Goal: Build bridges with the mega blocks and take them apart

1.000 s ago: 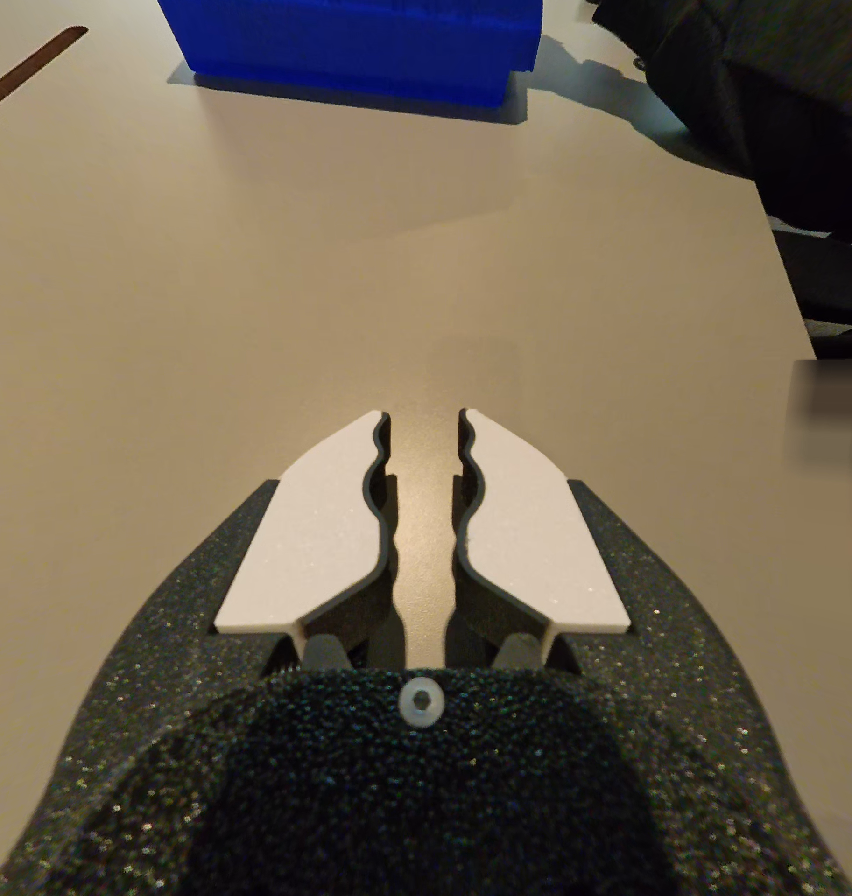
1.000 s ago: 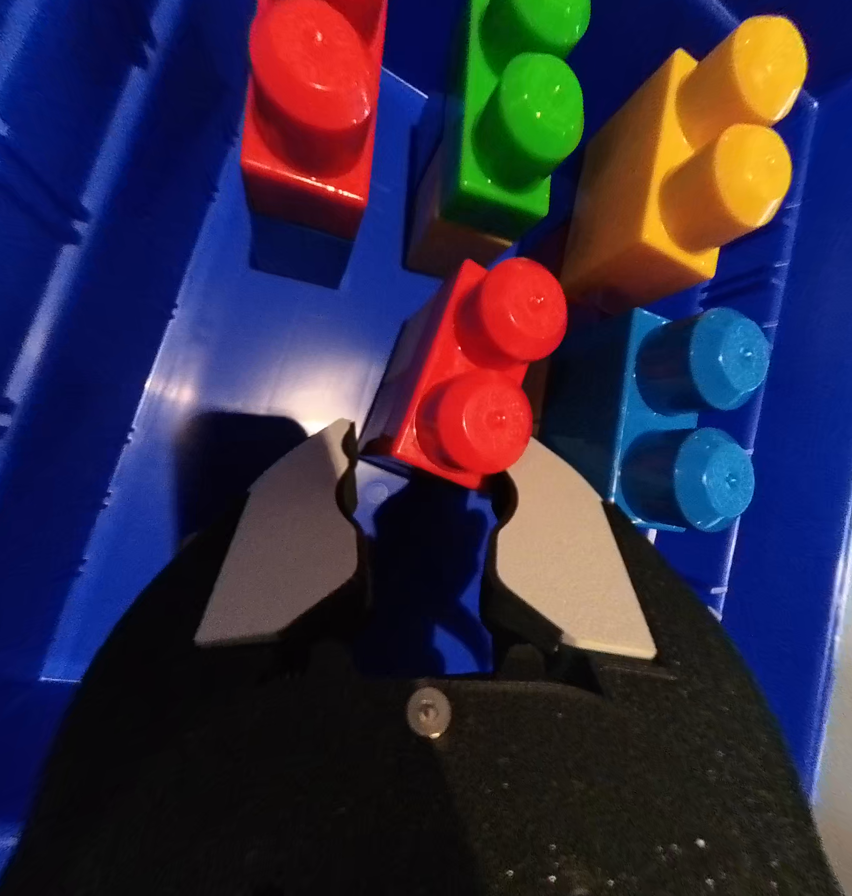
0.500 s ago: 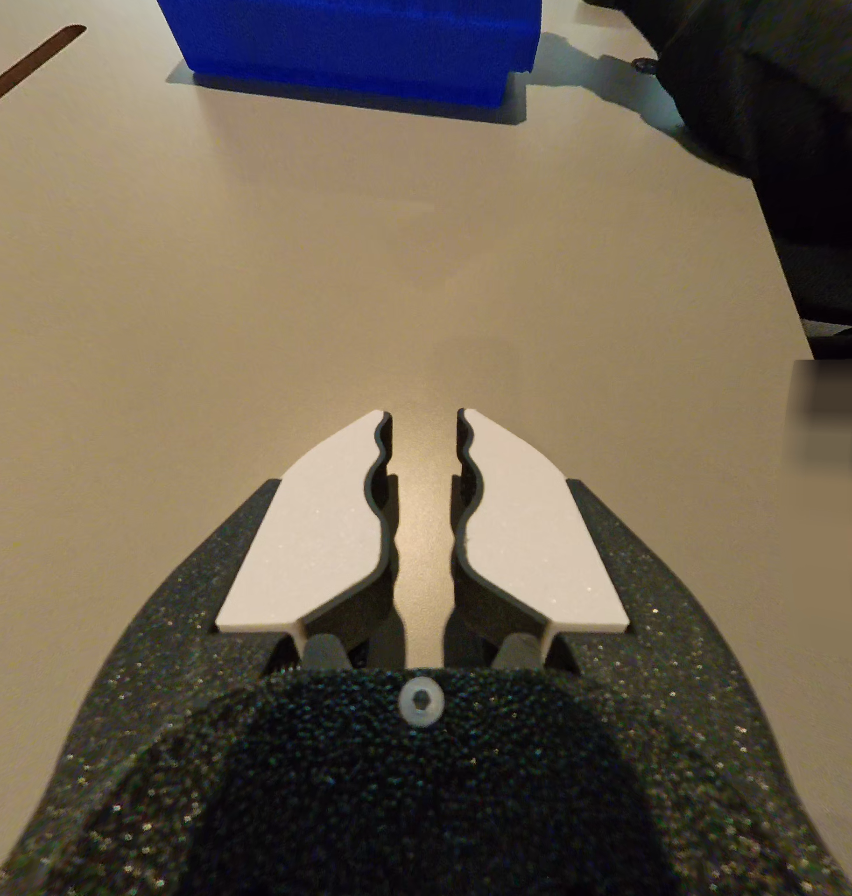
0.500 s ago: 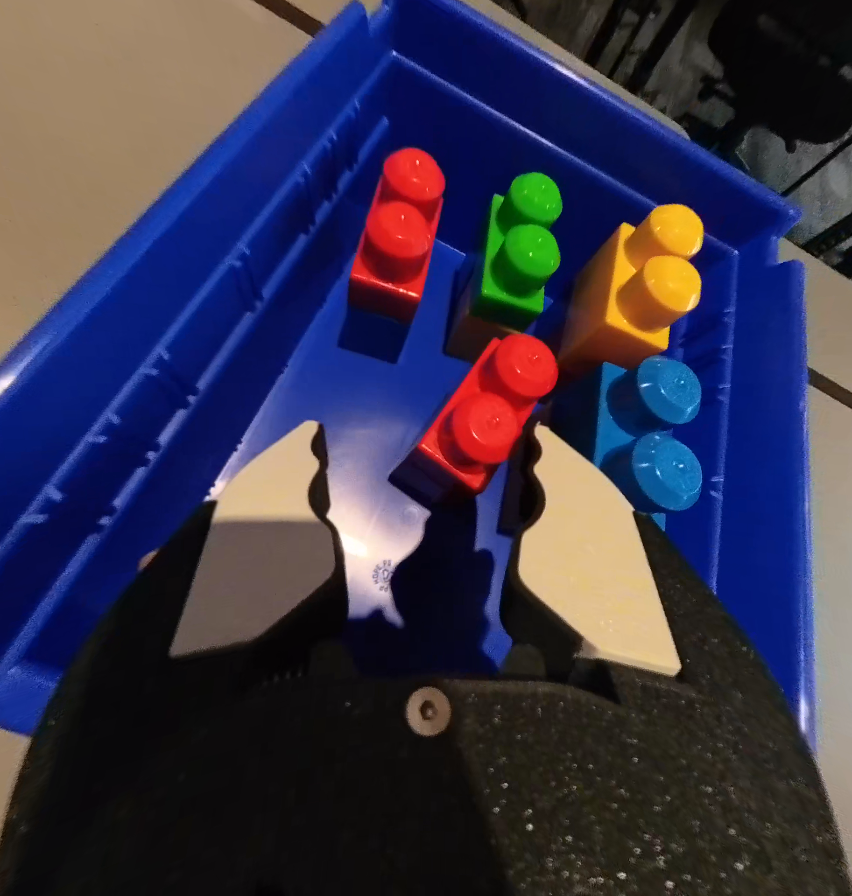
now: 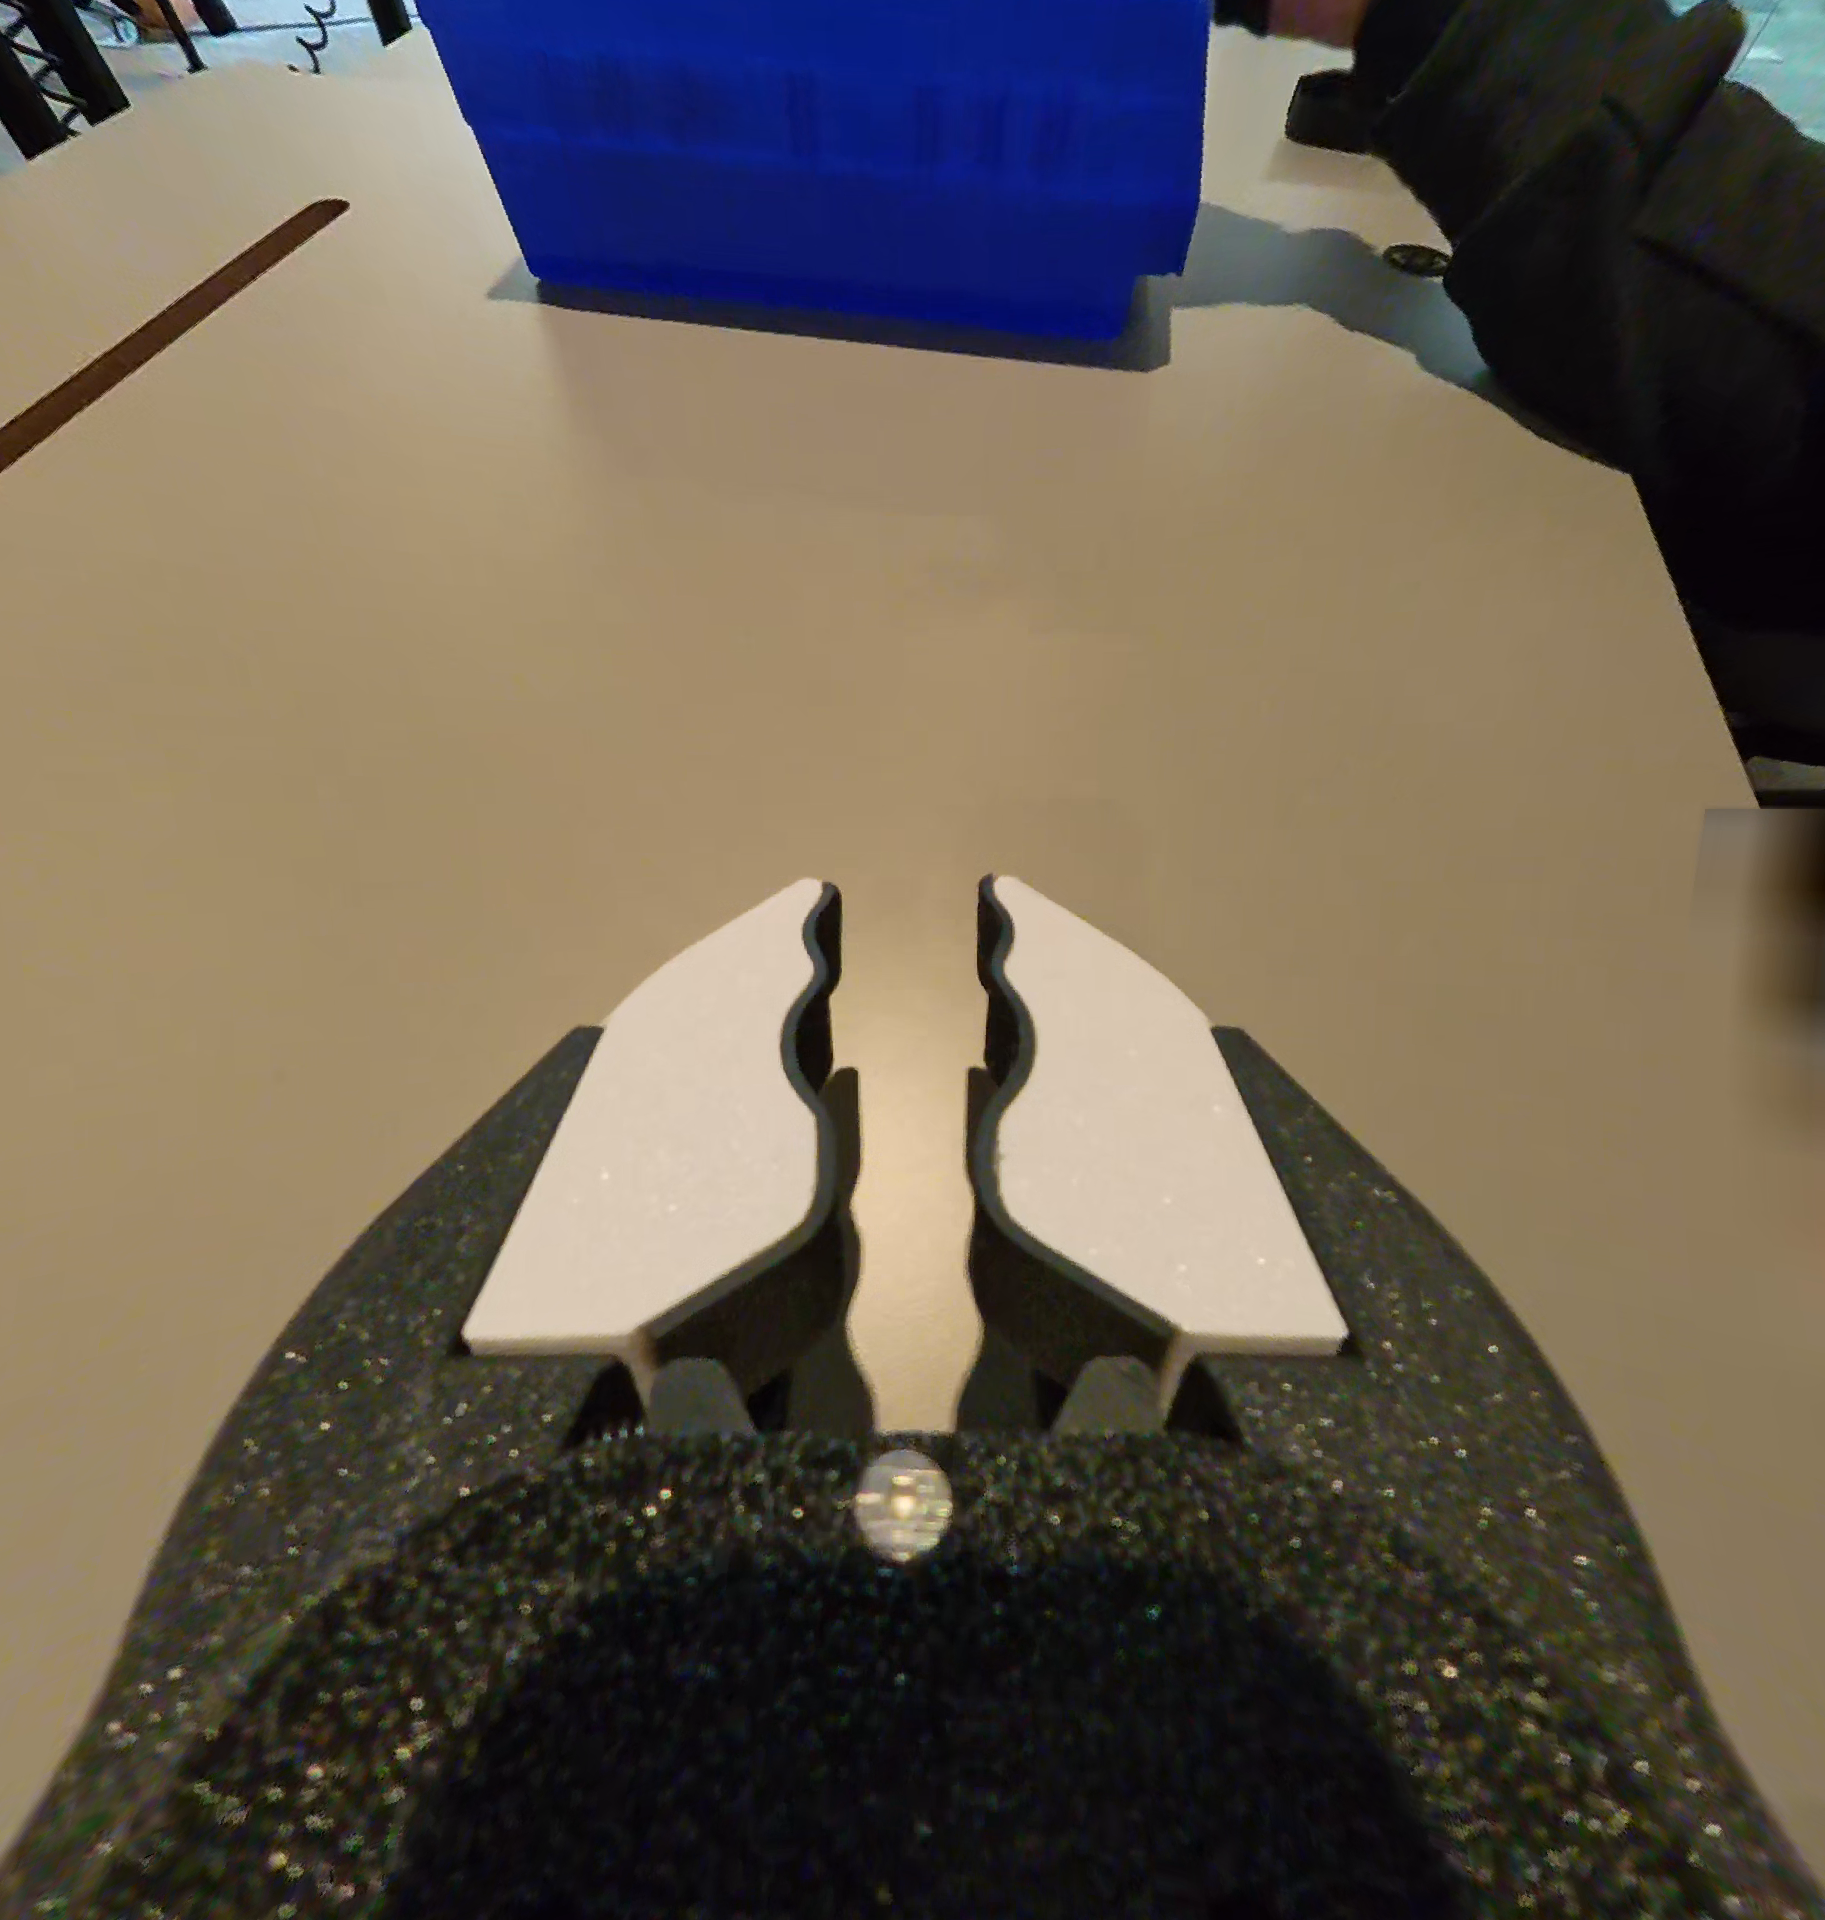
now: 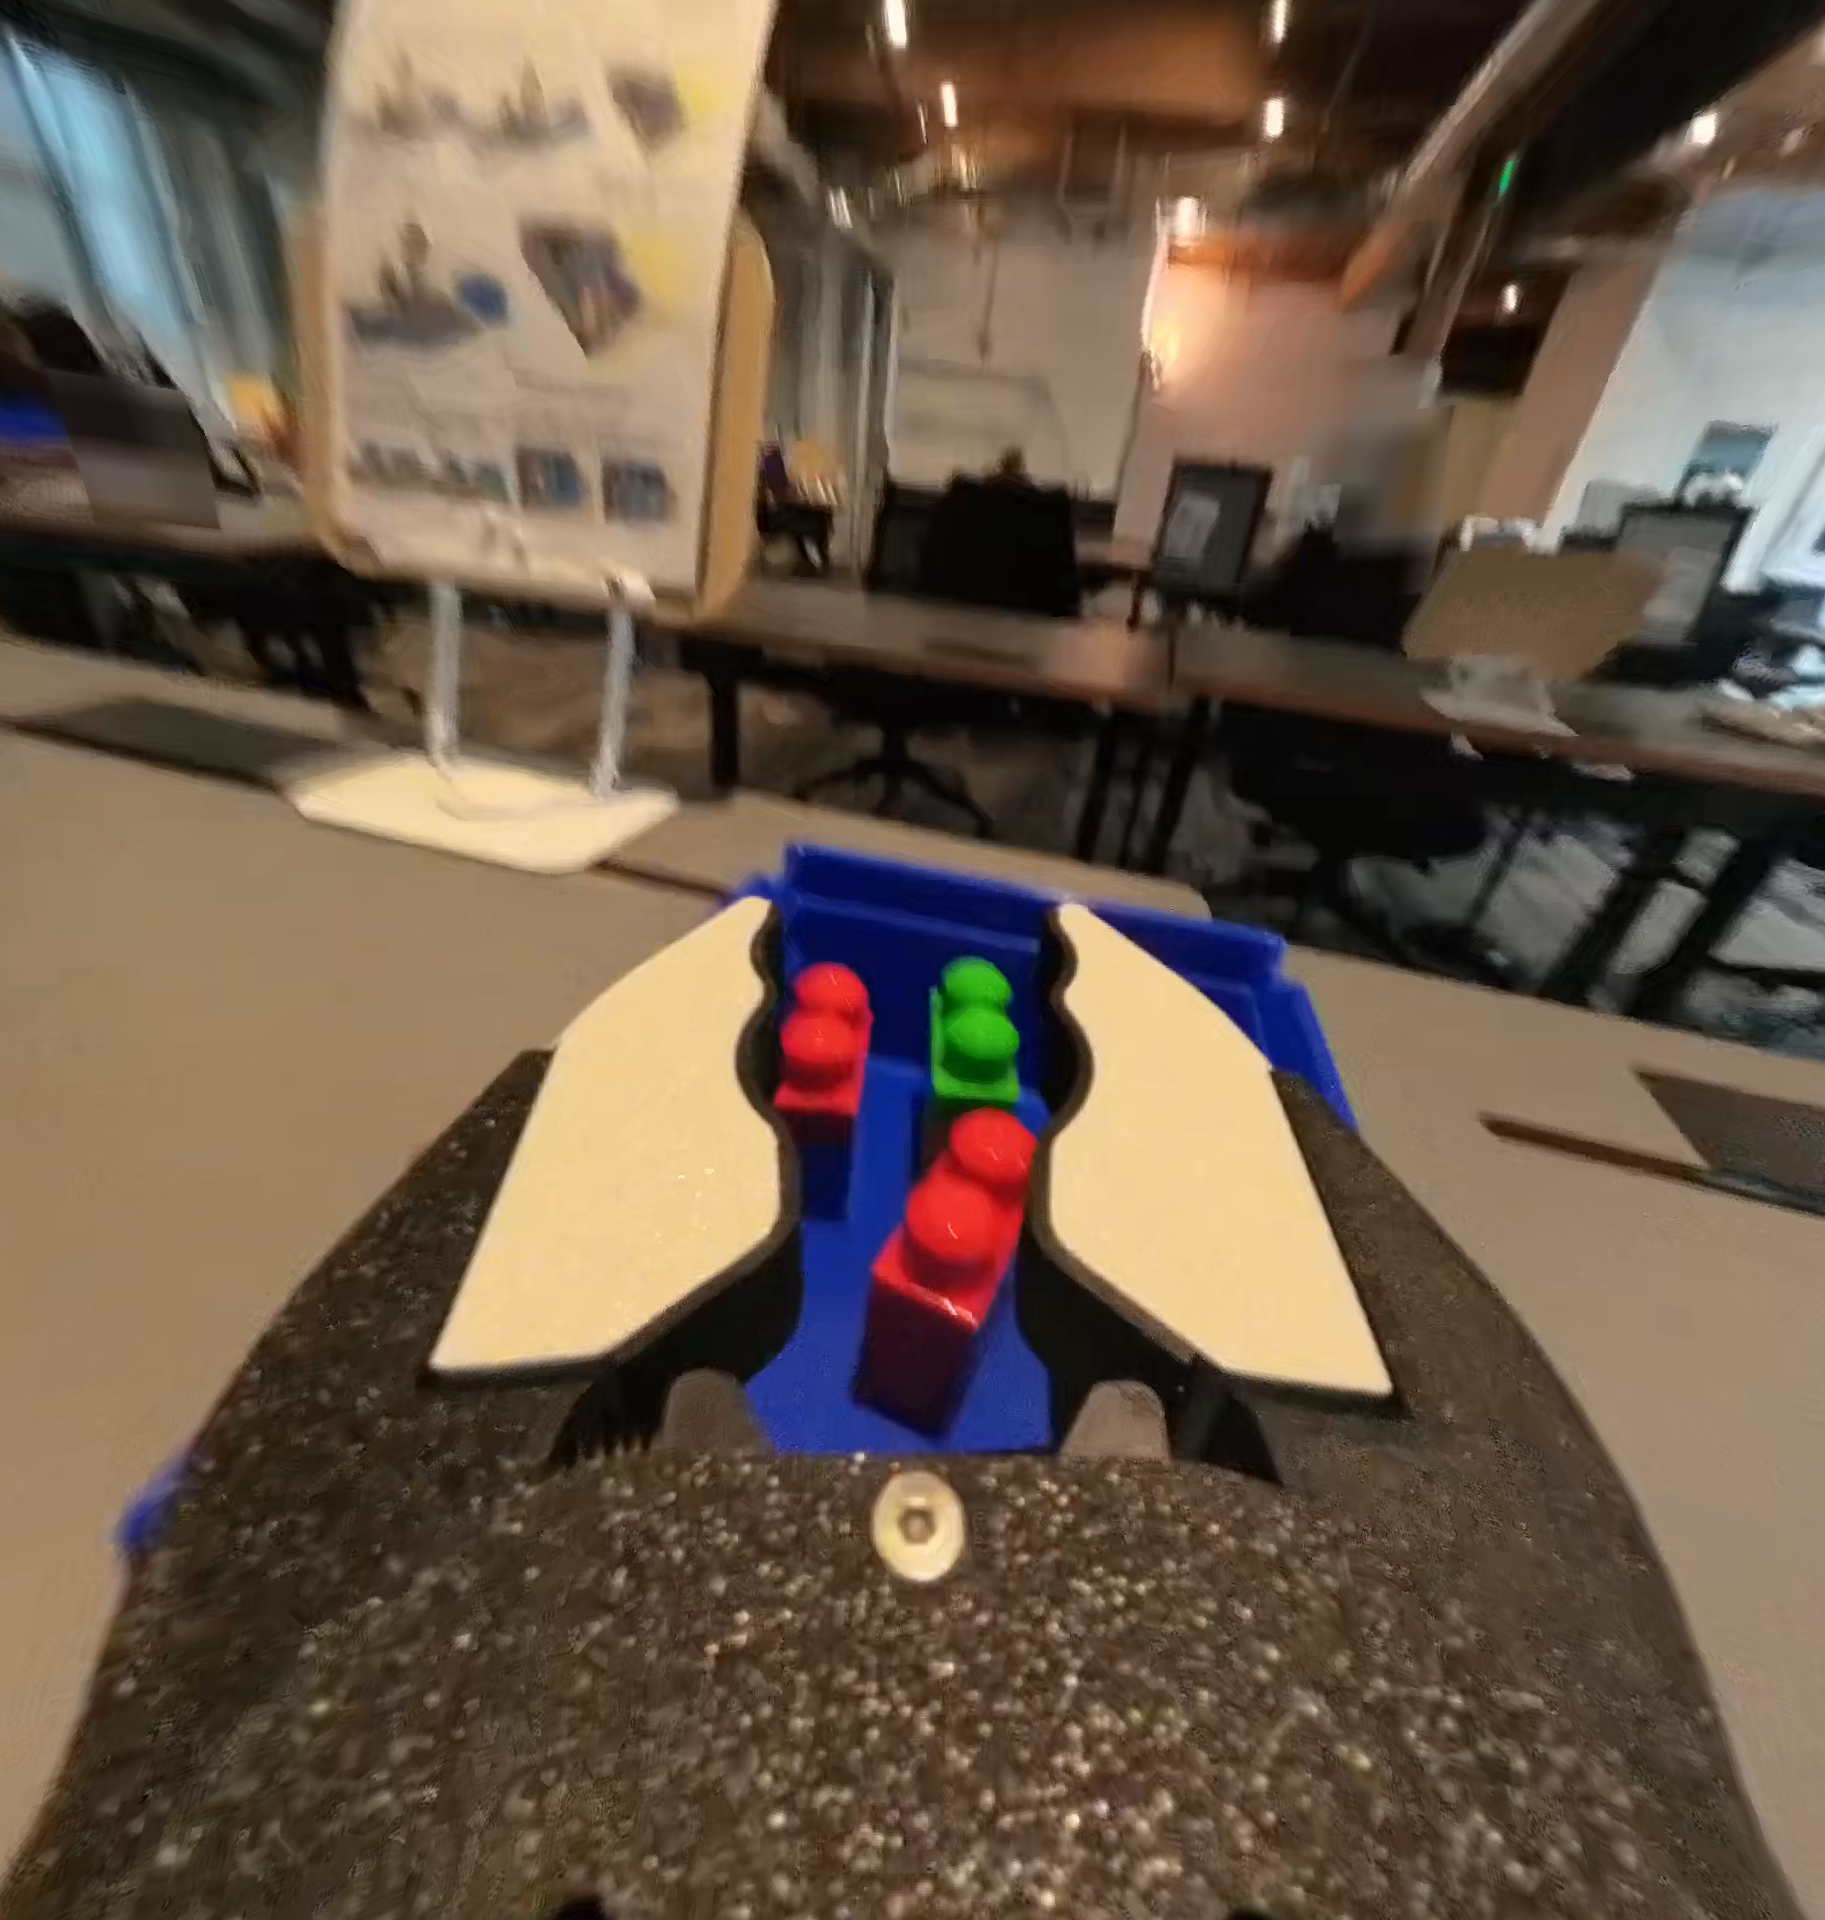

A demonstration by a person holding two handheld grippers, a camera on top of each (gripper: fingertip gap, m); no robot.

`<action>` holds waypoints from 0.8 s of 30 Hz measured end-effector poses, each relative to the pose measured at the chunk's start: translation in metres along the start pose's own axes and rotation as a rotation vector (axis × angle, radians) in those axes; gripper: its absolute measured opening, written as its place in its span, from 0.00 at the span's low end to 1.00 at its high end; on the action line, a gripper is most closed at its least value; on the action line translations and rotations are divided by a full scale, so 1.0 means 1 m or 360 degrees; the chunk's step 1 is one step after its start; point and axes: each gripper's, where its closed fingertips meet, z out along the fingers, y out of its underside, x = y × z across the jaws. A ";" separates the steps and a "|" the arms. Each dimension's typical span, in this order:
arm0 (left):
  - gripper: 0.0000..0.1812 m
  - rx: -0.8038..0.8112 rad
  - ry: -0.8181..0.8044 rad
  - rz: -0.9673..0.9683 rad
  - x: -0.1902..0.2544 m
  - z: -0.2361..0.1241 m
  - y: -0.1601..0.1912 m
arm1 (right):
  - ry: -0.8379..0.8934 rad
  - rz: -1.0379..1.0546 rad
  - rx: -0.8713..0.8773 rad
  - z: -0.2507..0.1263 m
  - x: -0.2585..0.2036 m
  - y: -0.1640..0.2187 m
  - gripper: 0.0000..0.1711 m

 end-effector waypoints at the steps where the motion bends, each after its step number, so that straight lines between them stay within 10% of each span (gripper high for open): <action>1: 0.13 -0.0007 0.0001 0.0005 0.000 0.001 0.000 | 0.0049 -0.0083 -0.0108 0.003 0.003 0.011 0.28; 24: 0.13 -0.0066 0.0011 0.0022 0.003 0.006 0.006 | 0.0170 -0.0496 -0.1288 0.006 0.010 0.129 0.30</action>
